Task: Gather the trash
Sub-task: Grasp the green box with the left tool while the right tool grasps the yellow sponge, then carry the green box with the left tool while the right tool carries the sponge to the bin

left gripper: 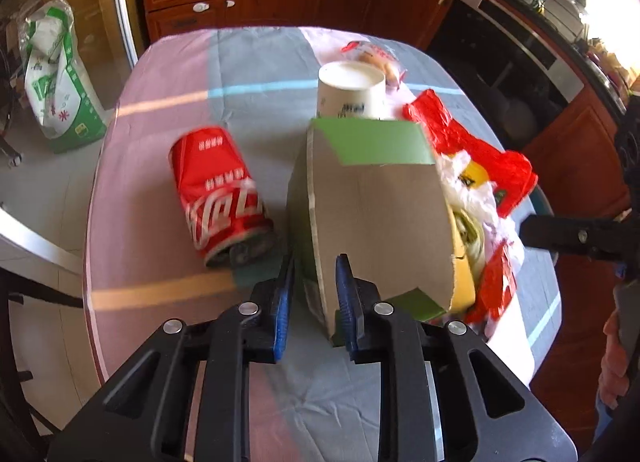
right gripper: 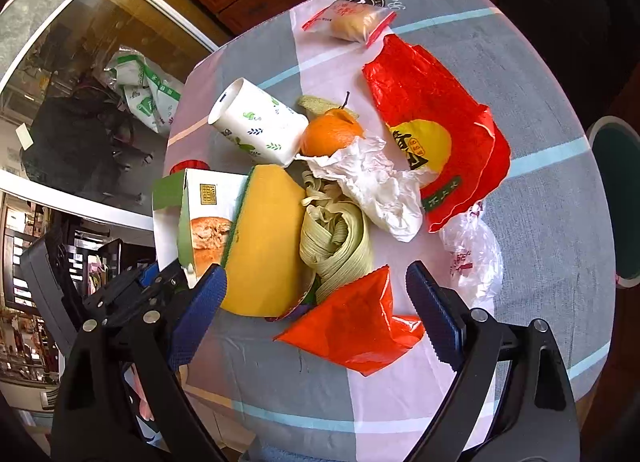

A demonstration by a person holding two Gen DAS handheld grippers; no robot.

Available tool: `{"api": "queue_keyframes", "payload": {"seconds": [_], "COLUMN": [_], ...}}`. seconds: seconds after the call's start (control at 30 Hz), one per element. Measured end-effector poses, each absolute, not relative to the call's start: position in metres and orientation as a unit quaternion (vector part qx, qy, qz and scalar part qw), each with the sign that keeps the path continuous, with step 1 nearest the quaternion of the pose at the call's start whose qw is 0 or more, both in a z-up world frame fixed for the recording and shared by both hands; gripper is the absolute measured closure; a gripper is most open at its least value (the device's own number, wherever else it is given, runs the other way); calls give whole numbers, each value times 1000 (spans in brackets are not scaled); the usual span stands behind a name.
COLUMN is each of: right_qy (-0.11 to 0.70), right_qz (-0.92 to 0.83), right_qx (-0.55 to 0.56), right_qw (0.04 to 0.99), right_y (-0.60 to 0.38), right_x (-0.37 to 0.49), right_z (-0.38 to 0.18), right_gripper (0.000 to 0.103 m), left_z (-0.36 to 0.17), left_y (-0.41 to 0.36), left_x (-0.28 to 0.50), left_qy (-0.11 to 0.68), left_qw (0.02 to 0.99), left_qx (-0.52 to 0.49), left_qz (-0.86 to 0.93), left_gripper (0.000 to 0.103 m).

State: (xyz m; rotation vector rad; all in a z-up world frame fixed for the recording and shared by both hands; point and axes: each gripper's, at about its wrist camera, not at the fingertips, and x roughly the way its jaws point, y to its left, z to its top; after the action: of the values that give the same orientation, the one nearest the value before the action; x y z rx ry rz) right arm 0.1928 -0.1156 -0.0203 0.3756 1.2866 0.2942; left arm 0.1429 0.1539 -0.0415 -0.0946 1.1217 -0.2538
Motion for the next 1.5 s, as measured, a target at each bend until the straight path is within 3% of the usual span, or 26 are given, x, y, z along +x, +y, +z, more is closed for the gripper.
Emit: {"api": "queue_keyframes", "payload": {"seconds": [0.37,0.63,1.0,1.07,1.13,1.23,1.27,1.37,1.5], "right_qy": [585,577,573,582,600,606,603,590,576], "right_qz": [142,140,125,124,126,134,138,146,168], "right_qx": [140,123,158,142,142,137,134,128,156], "right_qw": [786,795,794,791,777,772,774,784,785], "right_y": [-69,-46,-59,-55,-53,-48,-46,-47,-59], "right_x": [208,218,239,239,238,234,232,227,219], "right_z": [-24,-32,-32,-38,-51,-61,-60,-54,-40], "right_gripper": [16,24,26,49,55,58,62,66,67], "left_z": [-60,-56,-73,-72,-70,-71,-73,-77,-65], "left_y": [174,178,174,174,170,162,158,152,157], "left_x": [96,86,86,87,87,87,87,91,91], "left_qy": [538,522,541,538,534,532,533,538,524], "left_qw": [832,845,831,833,835,835,834,831,841], "left_qx": [-76,-51,-45,-48,-47,-37,-32,-26,-45], "left_qz": [-116,-109,-117,-118,-126,-136,-137,-139,-126], "left_gripper": [79,58,55,55,55,55,56,95,100]}}
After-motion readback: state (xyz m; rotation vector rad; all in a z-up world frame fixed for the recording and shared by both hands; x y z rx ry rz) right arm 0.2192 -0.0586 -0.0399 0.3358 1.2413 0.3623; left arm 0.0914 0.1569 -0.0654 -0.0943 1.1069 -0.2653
